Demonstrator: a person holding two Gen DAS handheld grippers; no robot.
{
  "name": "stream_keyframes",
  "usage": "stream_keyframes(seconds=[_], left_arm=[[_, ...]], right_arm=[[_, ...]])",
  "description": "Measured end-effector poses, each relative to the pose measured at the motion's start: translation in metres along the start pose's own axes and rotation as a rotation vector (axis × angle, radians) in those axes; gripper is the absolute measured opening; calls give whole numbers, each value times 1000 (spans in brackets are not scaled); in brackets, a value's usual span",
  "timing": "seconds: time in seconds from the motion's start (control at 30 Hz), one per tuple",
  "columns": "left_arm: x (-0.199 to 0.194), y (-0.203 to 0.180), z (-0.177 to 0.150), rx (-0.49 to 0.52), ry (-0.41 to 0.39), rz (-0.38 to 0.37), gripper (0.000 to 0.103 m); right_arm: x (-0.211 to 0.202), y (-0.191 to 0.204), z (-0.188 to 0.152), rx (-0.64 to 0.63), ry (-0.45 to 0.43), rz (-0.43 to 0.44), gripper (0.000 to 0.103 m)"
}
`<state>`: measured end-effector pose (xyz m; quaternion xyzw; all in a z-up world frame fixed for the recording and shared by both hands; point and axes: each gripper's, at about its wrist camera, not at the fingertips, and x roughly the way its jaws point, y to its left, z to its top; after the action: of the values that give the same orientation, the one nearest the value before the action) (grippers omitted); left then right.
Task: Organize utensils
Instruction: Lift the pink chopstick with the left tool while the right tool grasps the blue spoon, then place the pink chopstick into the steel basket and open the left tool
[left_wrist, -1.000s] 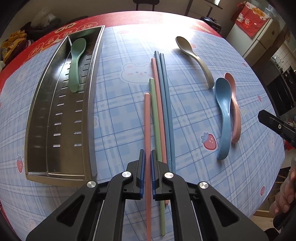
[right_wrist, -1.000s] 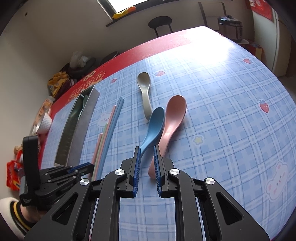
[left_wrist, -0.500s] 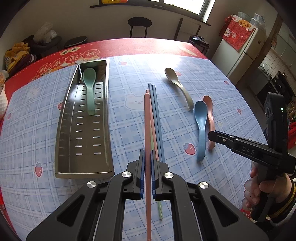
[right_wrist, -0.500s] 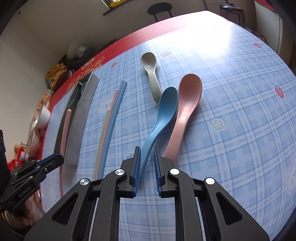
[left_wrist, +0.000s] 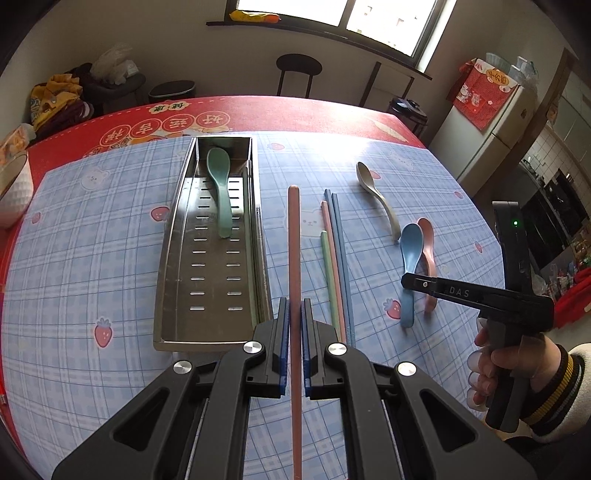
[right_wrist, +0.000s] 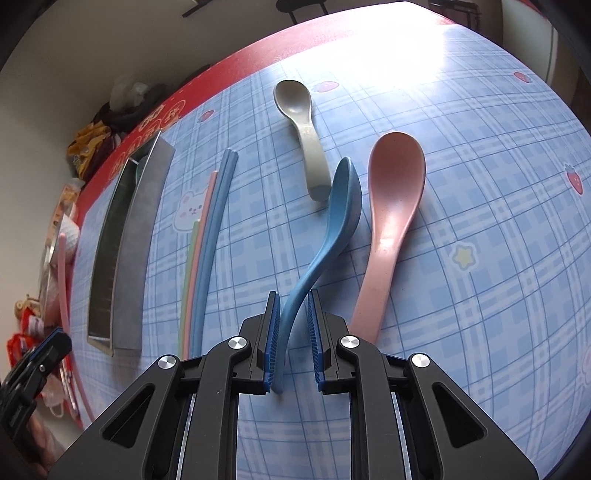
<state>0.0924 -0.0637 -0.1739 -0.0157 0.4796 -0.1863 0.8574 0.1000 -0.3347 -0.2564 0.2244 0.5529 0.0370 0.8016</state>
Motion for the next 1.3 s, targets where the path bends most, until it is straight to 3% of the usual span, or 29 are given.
stream_keyframes(seconds=[0.27,0.43,0.5,0.87,1.1,1.3], left_arm=[[0,19,-2,-62,8,-3,6],[-1,25,-2,-84,7,-8,6],[0,27,-2,-89,11,-8,6],[7,39,2,-127,36,-15,6],[10,53,24,-181,44,-37,6],[20,60,68,-171,28,-46,6]], right_arm=[[9,4,9,35,4,-20,16],[9,3,10,40,-8,-40,11],[10,0,11,68,-8,-26,7],[-11,17,8,55,-57,105,7],[-22,21,8,49,-87,138,7],[-35,12,5,47,-123,128,7]])
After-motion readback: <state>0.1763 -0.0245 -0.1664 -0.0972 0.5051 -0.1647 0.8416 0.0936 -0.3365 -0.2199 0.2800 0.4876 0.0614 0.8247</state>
